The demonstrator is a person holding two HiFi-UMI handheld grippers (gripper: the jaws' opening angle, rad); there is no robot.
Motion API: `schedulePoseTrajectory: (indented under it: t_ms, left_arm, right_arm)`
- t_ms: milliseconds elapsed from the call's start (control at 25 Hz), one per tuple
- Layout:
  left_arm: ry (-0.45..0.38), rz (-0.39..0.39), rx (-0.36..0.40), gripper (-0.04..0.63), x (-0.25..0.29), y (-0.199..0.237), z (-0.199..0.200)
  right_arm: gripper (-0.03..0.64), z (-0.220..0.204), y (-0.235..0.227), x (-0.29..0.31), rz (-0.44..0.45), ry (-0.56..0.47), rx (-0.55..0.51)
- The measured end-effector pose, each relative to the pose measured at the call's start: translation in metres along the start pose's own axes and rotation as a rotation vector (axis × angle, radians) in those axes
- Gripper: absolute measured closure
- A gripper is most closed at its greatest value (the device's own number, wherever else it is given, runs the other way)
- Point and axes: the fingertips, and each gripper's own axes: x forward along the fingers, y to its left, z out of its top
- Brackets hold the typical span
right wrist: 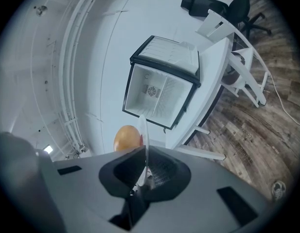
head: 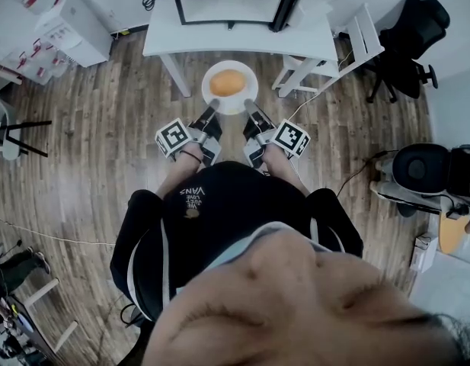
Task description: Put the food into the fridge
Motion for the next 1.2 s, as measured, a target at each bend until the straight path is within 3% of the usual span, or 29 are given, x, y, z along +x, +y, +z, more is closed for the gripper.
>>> schedulePoseTrajectory:
  t_ms: [200, 400, 560, 1200]
  left_arm:
    - [-0.022, -0.029, 0.002, 0.568, 0.017, -0.004, 0.0]
    - [-0.039, 0.019, 0.004, 0.568, 0.017, 0.004, -0.001]
    - [-0.047, -0.001, -0.013, 0.568, 0.019, 0.006, -0.002]
    - [-0.028, 0.018, -0.018, 0.568, 0.033, 0.022, 0.015]
  right_arm:
    - [0.594, 0.015, -0.005, 0.004, 0.005, 0.03, -0.003]
    - [0.594, 0.018, -0.011, 0.007, 0.007, 0.05, -0.005]
    - [0.594, 0.017, -0.014, 0.008, 0.005, 0.059, -0.004]
    - [0.594, 0.025, -0.025, 0.026, -0.012, 0.028, 0.007]
